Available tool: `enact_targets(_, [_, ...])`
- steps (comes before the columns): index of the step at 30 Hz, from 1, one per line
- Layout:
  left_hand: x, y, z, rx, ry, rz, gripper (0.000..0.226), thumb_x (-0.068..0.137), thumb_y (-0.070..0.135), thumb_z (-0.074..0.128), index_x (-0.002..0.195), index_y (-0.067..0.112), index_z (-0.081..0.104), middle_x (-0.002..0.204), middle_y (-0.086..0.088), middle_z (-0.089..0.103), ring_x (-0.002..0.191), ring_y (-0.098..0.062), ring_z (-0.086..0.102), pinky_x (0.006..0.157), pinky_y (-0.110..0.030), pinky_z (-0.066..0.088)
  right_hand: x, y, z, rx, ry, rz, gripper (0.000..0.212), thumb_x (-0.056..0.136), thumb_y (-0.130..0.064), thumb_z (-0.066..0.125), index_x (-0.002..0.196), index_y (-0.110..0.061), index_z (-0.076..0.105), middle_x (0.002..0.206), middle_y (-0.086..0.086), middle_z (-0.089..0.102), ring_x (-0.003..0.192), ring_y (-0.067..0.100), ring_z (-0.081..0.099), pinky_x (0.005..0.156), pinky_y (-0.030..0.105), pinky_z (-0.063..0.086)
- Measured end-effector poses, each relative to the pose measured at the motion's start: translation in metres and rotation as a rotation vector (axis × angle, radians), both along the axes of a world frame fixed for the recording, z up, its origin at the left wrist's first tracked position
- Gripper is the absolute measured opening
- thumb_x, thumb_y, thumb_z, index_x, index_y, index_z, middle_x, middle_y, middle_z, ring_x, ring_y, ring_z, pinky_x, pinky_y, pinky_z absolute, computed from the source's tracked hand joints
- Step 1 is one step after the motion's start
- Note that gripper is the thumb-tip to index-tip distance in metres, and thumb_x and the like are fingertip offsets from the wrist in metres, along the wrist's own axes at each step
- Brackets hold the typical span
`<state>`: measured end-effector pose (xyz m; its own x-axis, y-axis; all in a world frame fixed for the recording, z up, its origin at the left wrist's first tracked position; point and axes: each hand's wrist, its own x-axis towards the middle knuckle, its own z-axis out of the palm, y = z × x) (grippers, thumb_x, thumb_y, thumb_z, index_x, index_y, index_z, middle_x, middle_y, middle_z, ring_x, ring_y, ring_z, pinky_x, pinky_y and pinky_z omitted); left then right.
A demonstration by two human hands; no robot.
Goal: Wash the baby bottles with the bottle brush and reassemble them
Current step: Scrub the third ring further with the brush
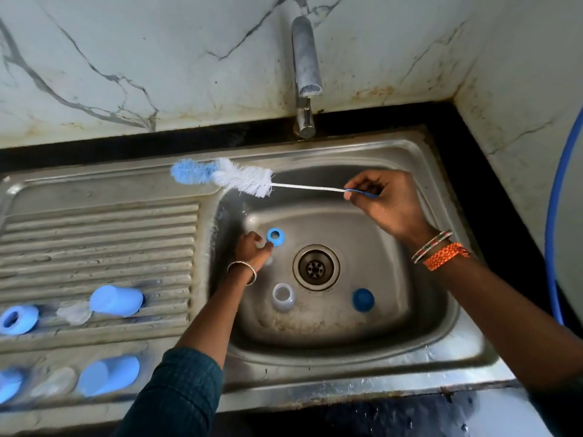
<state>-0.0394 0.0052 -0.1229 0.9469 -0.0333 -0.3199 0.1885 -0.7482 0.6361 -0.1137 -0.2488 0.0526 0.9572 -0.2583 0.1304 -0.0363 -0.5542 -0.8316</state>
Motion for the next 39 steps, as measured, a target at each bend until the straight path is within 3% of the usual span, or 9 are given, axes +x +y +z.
enact_targets(3, [-0.009,0.008,-0.006,0.125,0.104,-0.204,0.043,0.073,0.028,0.08,0.1,0.003,0.057,0.096,-0.009,0.054,0.087,-0.023,0.052,0.074,-0.025,0.039,-0.008,-0.005,0.0,0.047,-0.008,-0.021,0.007,0.077,-0.011,0.074,0.079,-0.018,0.073,0.072,-0.002,0.07,0.065,0.007,0.061,0.064,0.02,0.049])
enact_targets(5, [-0.011,0.011,-0.012,0.152,0.069,-0.3,0.03,0.073,0.016,0.078,0.09,0.005,0.056,0.089,-0.013,0.058,0.08,-0.02,0.05,0.069,-0.024,0.038,-0.011,-0.008,-0.001,0.057,-0.008,-0.026,0.01,0.078,-0.009,0.074,0.079,-0.019,0.072,0.072,-0.005,0.069,0.064,0.002,0.061,0.063,0.013,0.046])
enact_targets(9, [-0.007,0.01,-0.013,-0.11,-0.004,-0.041,0.025,0.077,0.001,0.07,0.072,0.012,0.048,0.071,-0.008,0.056,0.065,-0.017,0.048,0.066,-0.025,0.039,-0.012,-0.009,-0.005,0.038,0.038,-0.007,0.009,0.079,-0.009,0.073,0.081,-0.017,0.072,0.074,-0.002,0.07,0.064,0.001,0.06,0.064,0.01,0.045])
enact_targets(16, [0.006,-0.009,0.069,-1.113,0.264,0.604,0.02,0.095,0.011,0.049,0.076,0.016,0.045,0.069,-0.004,0.051,0.067,-0.015,0.062,0.067,-0.028,0.054,-0.025,-0.001,0.0,-0.024,0.007,0.026,0.014,0.08,-0.02,0.073,0.079,-0.032,0.067,0.073,-0.013,0.066,0.067,0.002,0.059,0.067,0.021,0.048])
enact_targets(21, [0.002,0.005,0.125,-1.621,0.186,0.778,0.012,0.092,0.006,0.052,0.081,0.003,0.056,0.063,-0.008,0.062,0.057,-0.013,0.057,0.05,-0.018,0.053,-0.053,-0.003,0.019,-0.057,-0.022,0.038,0.012,0.08,-0.027,0.074,0.075,-0.035,0.067,0.068,-0.014,0.065,0.064,0.001,0.057,0.063,0.021,0.045])
enact_targets(26, [-0.001,0.028,0.166,-1.583,0.145,0.72,0.016,0.092,0.016,0.052,0.08,0.007,0.056,0.051,-0.003,0.059,0.041,-0.008,0.05,0.041,-0.016,0.043,-0.083,-0.012,0.038,-0.024,-0.07,0.006,0.019,0.081,-0.02,0.074,0.071,-0.034,0.067,0.066,-0.011,0.066,0.061,0.001,0.057,0.064,0.024,0.046])
enact_targets(34, [-0.016,0.034,0.211,-1.624,0.103,0.553,0.026,0.097,0.025,0.045,0.092,0.005,0.059,0.072,-0.008,0.07,0.08,-0.019,0.06,0.087,-0.034,0.049,-0.113,-0.02,0.045,-0.056,-0.067,0.02,0.012,0.079,-0.023,0.076,0.081,-0.033,0.071,0.07,-0.006,0.069,0.064,0.013,0.06,0.068,0.041,0.05])
enact_targets(37, [-0.018,0.033,0.217,-1.667,0.128,0.568,0.032,0.1,0.029,0.038,0.093,0.005,0.058,0.089,-0.01,0.065,0.087,-0.022,0.059,0.09,-0.041,0.044,-0.113,-0.018,0.048,-0.052,-0.065,0.006,0.015,0.078,-0.023,0.077,0.08,-0.036,0.071,0.07,-0.007,0.069,0.062,0.011,0.058,0.067,0.039,0.05])
enact_targets(39, [-0.018,0.037,0.221,-1.708,0.132,0.569,0.036,0.102,0.031,0.032,0.09,0.007,0.056,0.082,-0.006,0.067,0.09,-0.022,0.059,0.089,-0.043,0.042,-0.113,-0.019,0.05,-0.045,-0.058,0.008,0.017,0.077,-0.022,0.077,0.079,-0.038,0.071,0.07,-0.008,0.069,0.06,0.008,0.056,0.066,0.037,0.048])
